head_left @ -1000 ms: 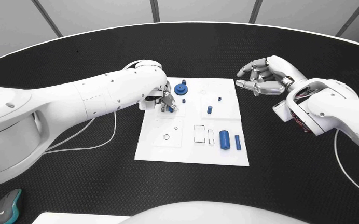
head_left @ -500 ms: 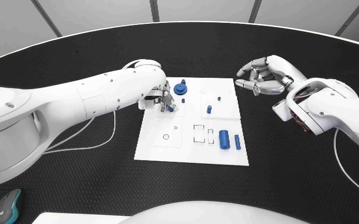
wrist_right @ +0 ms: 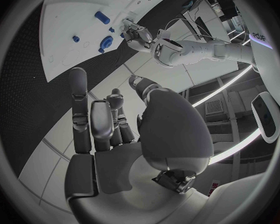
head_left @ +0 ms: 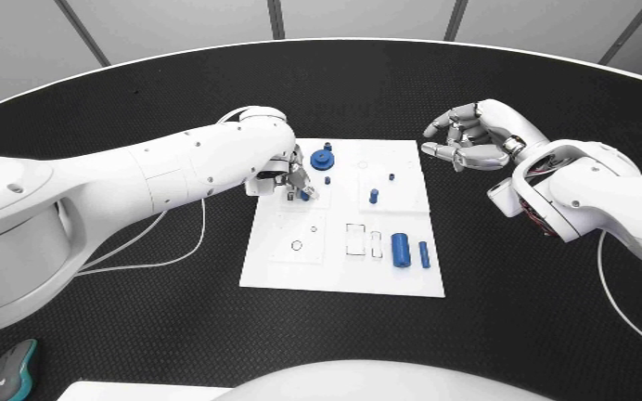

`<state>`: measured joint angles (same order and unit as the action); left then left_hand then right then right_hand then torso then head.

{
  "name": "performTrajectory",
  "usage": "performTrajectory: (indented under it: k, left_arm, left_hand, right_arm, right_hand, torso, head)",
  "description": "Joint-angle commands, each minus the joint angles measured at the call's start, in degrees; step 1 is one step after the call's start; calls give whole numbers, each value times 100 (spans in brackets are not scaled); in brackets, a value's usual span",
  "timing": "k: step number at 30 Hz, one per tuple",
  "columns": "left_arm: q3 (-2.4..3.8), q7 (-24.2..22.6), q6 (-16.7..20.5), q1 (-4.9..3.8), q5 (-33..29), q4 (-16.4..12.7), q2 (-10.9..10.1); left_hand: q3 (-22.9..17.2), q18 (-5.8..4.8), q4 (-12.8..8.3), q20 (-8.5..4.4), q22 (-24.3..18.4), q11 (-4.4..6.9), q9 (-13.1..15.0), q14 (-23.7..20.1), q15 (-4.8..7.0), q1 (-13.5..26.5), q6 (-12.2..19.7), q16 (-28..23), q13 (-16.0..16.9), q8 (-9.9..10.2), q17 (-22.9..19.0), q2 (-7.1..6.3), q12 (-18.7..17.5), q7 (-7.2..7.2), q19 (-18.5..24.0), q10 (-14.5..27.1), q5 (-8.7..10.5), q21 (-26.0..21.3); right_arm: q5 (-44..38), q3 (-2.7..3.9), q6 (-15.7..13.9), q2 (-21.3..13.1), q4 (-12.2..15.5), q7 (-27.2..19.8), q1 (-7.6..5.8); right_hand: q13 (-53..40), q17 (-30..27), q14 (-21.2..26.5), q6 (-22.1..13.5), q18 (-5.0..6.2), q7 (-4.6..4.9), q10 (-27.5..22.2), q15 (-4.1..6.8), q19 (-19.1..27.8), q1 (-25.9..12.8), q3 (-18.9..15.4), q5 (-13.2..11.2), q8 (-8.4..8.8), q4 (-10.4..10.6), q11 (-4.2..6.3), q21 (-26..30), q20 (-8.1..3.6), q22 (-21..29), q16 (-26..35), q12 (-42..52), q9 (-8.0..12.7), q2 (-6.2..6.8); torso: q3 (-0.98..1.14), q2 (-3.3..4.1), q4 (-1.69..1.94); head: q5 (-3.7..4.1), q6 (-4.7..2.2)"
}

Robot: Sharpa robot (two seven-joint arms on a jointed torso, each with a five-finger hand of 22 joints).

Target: Assemble the parts on the task board

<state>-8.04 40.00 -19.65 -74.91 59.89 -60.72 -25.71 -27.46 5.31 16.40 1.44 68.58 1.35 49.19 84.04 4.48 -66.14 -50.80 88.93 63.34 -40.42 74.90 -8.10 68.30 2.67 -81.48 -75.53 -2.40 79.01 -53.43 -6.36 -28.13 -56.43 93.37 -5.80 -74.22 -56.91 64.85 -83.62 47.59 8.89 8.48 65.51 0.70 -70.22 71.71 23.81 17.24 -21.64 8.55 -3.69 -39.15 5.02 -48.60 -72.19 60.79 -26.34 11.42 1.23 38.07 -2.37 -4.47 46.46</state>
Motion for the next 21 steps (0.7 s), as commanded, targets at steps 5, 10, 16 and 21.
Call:
performTrajectory:
  k: [5, 10, 16, 21]
  left_arm:
    - [0, 272, -24, 0, 3, -6, -11]
    - [0, 278, -35, 0, 5, -12, -21]
    - [0, 281, -46, -1, 8, -18, -32]
    - [0, 281, -41, -1, 9, -22, -34]
  left_hand:
    - [147, -112, 19, 5, 8, -6, -2, 550, 21, 61, 0, 15, 8, 161, 1356, -19, 12, 10, -41, -5, -34, -9]
    - [246, -114, 29, 2, 17, -4, -2, 550, 23, 112, -12, 16, 13, 160, 1357, -14, 21, 8, -46, -13, -34, -5]
    - [457, -111, 35, -5, 10, 4, 4, 557, 30, 243, -41, 30, 48, 148, 1379, -14, 60, -2, -45, -45, -34, -13]
    - [492, -111, 36, -6, 11, 7, 7, 558, 32, 262, -47, 31, 63, 143, 1382, -6, 75, -6, -45, -55, -35, -13]
  right_arm:
    - [0, 0, 0, -8, 7, 3, 0]
    - [0, 0, 5, -14, 11, 5, 0]
    - [0, 0, 17, -15, 13, 6, 0]
    - [0, 0, 18, -16, 14, 6, 0]
  right_hand:
    - [6, -6, -20, -42, 66, -2, -20, 21, -50, 65, 0, 27, -44, 44, 18, 23, 3, 7, 43, -28, -7, 15]
    - [6, -6, -20, -42, 66, -2, -20, 21, -50, 65, 0, 27, -44, 44, 18, 23, 3, 7, 43, -28, -7, 15]
    - [3, -8, -20, -44, 66, -2, -17, 21, -52, 63, -2, 27, -47, 49, 18, 26, 3, 8, 46, -24, -7, 16]
    - [3, -8, -20, -44, 66, -2, -17, 21, -52, 63, -2, 27, -47, 49, 18, 26, 3, 8, 46, -24, -7, 16]
  torso:
    - [0, 6, 2]
    - [-1, 3, 1]
    - [2, 1, -1]
    - [-1, 2, -3]
  head:
    - [-3, 0]
    - [-4, 1]
    - [-9, 3]
    - [-6, -1]
